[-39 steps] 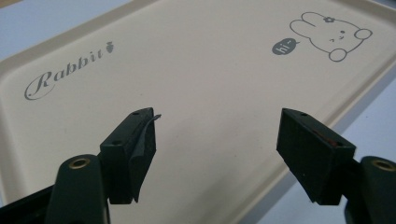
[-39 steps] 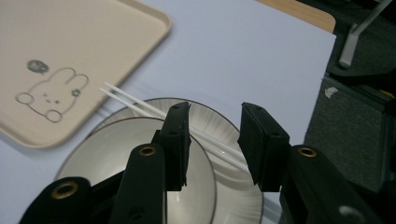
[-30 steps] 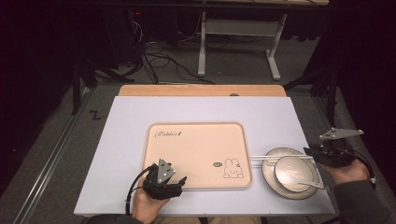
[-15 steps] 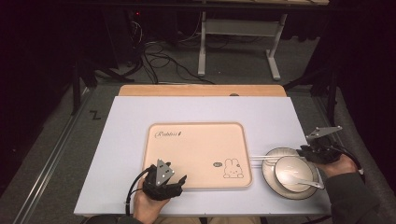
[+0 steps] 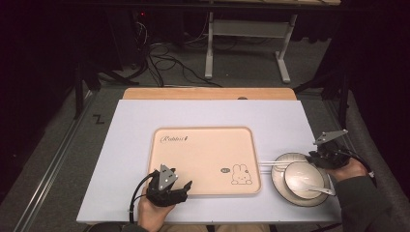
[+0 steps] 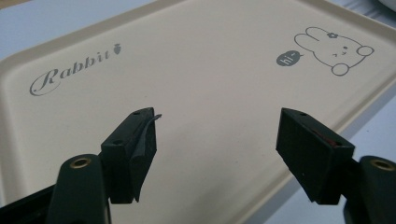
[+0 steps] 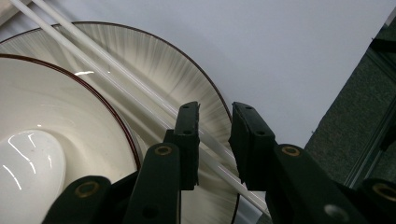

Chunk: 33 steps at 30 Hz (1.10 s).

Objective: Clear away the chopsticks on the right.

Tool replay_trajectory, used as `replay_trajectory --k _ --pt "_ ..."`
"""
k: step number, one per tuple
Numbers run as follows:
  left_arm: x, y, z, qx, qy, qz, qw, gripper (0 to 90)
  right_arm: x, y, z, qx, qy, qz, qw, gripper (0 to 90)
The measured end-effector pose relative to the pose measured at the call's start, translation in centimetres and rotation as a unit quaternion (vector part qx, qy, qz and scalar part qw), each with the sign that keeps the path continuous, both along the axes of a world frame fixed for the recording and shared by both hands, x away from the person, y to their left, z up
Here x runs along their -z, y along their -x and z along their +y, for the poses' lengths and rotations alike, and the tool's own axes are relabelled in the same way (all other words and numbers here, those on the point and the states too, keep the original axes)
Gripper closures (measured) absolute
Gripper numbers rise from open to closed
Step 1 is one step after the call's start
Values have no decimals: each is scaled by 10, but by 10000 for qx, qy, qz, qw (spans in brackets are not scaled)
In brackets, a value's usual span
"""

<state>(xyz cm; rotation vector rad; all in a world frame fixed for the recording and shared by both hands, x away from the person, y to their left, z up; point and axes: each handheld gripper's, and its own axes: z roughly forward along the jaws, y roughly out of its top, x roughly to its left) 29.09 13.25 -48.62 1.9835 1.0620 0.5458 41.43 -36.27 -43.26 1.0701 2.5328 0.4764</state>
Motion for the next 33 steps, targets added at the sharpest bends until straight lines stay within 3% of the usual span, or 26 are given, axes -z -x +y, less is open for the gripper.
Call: replay_trajectory --k 8,12,18,33 --pt "1 0 -2 33 -30 4 10000 292 2 -2 -1 11 41 64 10000 717" --pt "1 0 -1 80 188 60 9998 290 4 -4 -3 24 50 142 9999 709" --pt "0 0 1 85 270 91 9996 290 6 -5 -3 39 18 151 9999 708" --pt "2 -1 -2 170 234 102 9995 290 7 -8 0 -40 96 208 9997 710"
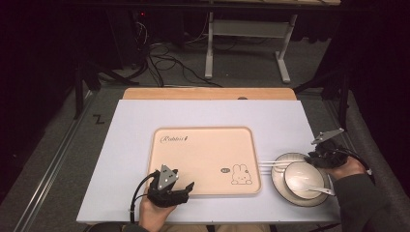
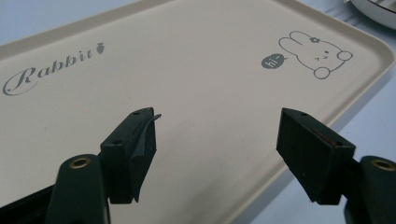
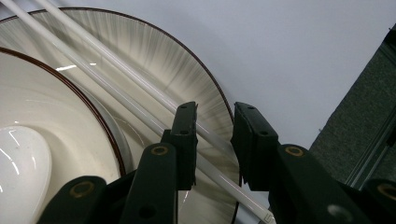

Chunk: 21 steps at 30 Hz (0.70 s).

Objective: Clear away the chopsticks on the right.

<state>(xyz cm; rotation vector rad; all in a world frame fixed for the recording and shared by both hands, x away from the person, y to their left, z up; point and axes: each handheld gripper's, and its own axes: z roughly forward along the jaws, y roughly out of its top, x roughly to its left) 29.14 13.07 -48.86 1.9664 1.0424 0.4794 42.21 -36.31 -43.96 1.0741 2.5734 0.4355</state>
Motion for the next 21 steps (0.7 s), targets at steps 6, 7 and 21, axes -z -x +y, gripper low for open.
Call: replay_trajectory --k 6,7,21 --pt "0 0 0 2 -16 -5 10000 290 1 -1 2 -53 40 6 10000 716" --pt "0 0 0 4 -5 2 10000 290 1 -1 2 -44 48 19 10000 717" --pt "0 1 -1 42 -42 -17 10000 290 2 -3 9 -135 119 64 9998 740"
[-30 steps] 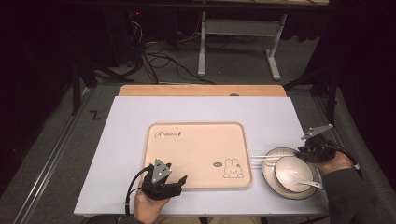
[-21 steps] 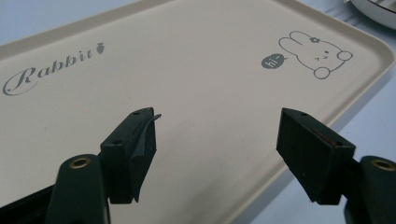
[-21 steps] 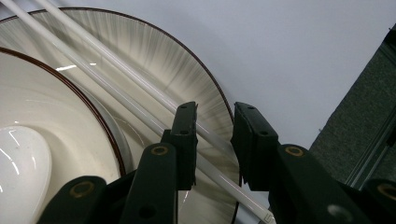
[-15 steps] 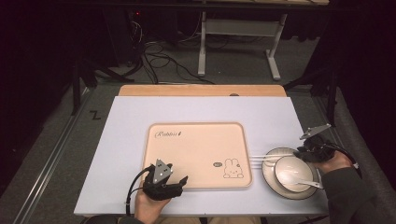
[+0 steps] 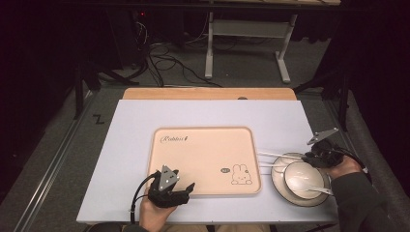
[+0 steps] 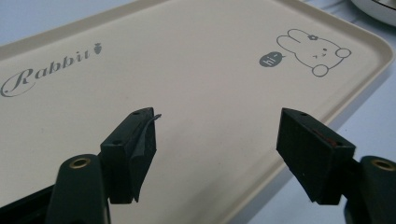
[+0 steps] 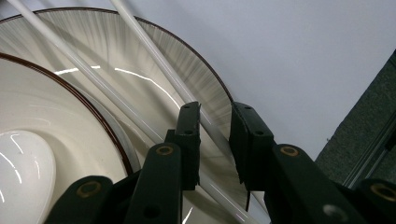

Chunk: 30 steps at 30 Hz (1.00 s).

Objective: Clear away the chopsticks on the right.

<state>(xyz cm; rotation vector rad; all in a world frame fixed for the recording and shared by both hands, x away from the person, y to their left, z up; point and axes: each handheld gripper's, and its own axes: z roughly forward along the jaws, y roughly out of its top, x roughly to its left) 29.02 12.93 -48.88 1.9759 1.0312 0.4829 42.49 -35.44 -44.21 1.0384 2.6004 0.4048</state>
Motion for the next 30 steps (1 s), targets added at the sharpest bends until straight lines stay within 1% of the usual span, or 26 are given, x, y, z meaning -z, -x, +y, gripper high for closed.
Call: replay_trajectory --k 4,10,13,17,19,21,30 --pt "0 0 -1 28 -18 4 10000 290 0 0 -1 -69 25 0 10000 746" --pt "0 0 -1 43 -15 -4 10000 289 0 0 -3 -95 56 41 9999 754" --pt "1 0 -2 48 -29 1 10000 289 1 1 -4 -273 119 48 9995 760" --pt "1 0 -2 58 -46 -6 10000 288 1 2 -4 -370 194 50 9991 764" --pt "1 0 -2 71 -42 2 10000 288 1 2 -5 -387 171 50 9991 769" --pt "2 1 -3 80 -40 -2 10000 288 1 2 -5 -420 199 60 9989 777" --pt "2 1 -4 95 -55 -1 9999 288 3 1 -6 -388 149 76 9991 807"
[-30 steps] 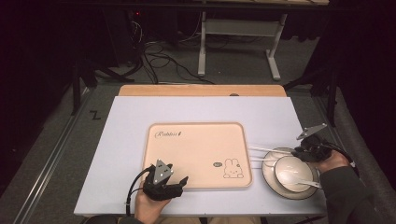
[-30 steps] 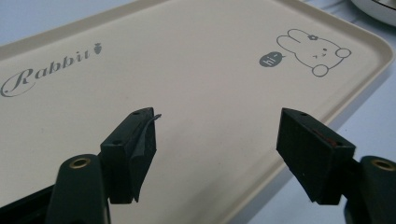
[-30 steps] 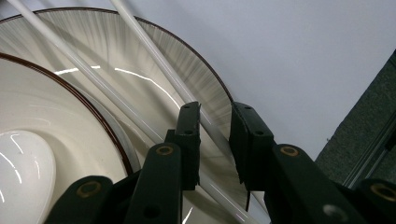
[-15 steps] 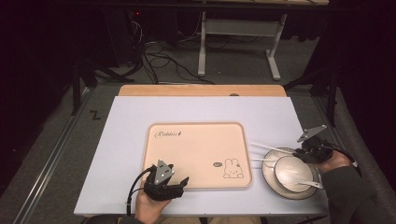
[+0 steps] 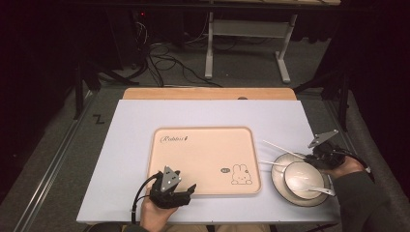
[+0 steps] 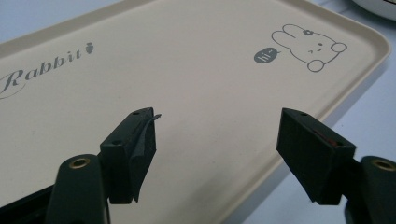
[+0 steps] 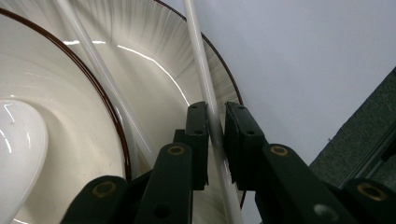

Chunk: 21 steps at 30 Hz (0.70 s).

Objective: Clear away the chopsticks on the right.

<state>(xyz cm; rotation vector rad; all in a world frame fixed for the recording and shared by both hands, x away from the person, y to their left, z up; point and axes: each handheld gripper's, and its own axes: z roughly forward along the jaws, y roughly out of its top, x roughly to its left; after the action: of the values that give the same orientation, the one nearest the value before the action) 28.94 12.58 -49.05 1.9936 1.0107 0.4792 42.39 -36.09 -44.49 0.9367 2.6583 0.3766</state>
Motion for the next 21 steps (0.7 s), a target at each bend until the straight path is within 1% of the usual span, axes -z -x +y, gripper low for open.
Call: replay_trajectory --k 4,6,10,14,18,21 --pt "0 0 0 11 -6 7 10000 289 0 -1 -1 -8 -6 -20 10000 827" --pt "0 0 -1 17 -14 10 10000 289 0 -1 -2 -9 37 -8 10000 837" --pt "1 0 -2 39 -23 36 10000 291 1 0 -2 -18 11 -30 10000 842" --pt "1 1 -3 76 -49 40 10000 292 0 0 -2 -45 41 -38 10000 845" --pt "1 2 -4 84 -72 56 9999 293 1 2 -3 -68 105 -134 9998 847" --pt "1 1 -4 83 -102 68 9999 295 -1 4 -5 -31 75 -187 9998 848"
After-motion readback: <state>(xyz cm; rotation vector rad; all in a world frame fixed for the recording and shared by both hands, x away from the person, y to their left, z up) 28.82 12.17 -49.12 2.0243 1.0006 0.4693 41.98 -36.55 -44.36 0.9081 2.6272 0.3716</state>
